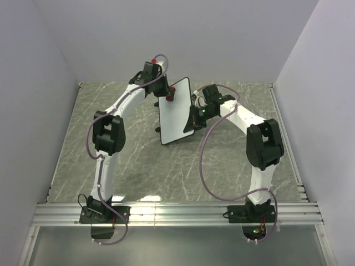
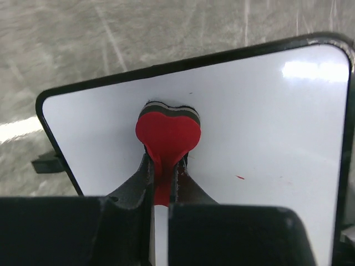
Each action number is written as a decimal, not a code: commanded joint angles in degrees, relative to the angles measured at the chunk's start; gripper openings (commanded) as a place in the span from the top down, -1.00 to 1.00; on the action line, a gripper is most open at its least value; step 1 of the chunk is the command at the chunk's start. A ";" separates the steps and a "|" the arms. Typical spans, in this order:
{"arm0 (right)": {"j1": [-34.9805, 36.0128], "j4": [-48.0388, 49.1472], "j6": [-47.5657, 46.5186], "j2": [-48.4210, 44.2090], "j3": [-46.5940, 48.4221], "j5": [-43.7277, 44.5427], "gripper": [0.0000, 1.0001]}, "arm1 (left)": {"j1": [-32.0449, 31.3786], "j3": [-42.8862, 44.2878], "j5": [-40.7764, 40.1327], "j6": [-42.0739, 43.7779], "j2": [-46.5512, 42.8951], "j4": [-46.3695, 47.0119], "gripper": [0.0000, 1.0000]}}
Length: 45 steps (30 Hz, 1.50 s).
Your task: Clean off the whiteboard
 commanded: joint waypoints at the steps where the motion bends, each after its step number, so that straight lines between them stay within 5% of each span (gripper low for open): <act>1: 2.81 -0.45 -4.00 3.27 3.47 3.26 0.75 | 3.93 -3.18 -1.64 -5.87 -6.75 3.28 1.00; 5: 2.02 -0.01 -3.38 3.80 5.85 3.44 0.22 | 6.05 -4.32 -3.32 -5.96 -7.99 -0.05 1.00; 17: 0.61 2.27 2.25 4.24 15.86 3.35 -0.71 | 10.27 -17.66 -5.24 -7.01 -18.44 -0.59 1.00; 27: -1.32 2.98 3.93 0.73 20.18 5.37 -0.80 | 14.49 -34.37 -14.46 -5.61 -27.14 -2.95 1.00; 33: -4.39 5.60 3.56 -5.68 10.35 6.08 -0.80 | 14.49 -48.78 -19.75 -4.29 -31.80 -1.74 0.97; 39: -7.30 10.27 4.71 -10.78 -0.20 3.53 -0.80 | 14.49 -56.18 -19.14 -5.25 -32.60 0.55 0.25; 44: -7.83 11.77 5.06 -14.30 -2.76 3.44 -0.80 | 14.49 -56.71 -20.45 -5.43 -33.39 -1.02 -0.15; 45: -7.83 11.85 4.80 -14.91 -3.55 3.61 -0.80 | 14.49 -56.62 -20.80 -5.52 -34.00 -1.46 -0.43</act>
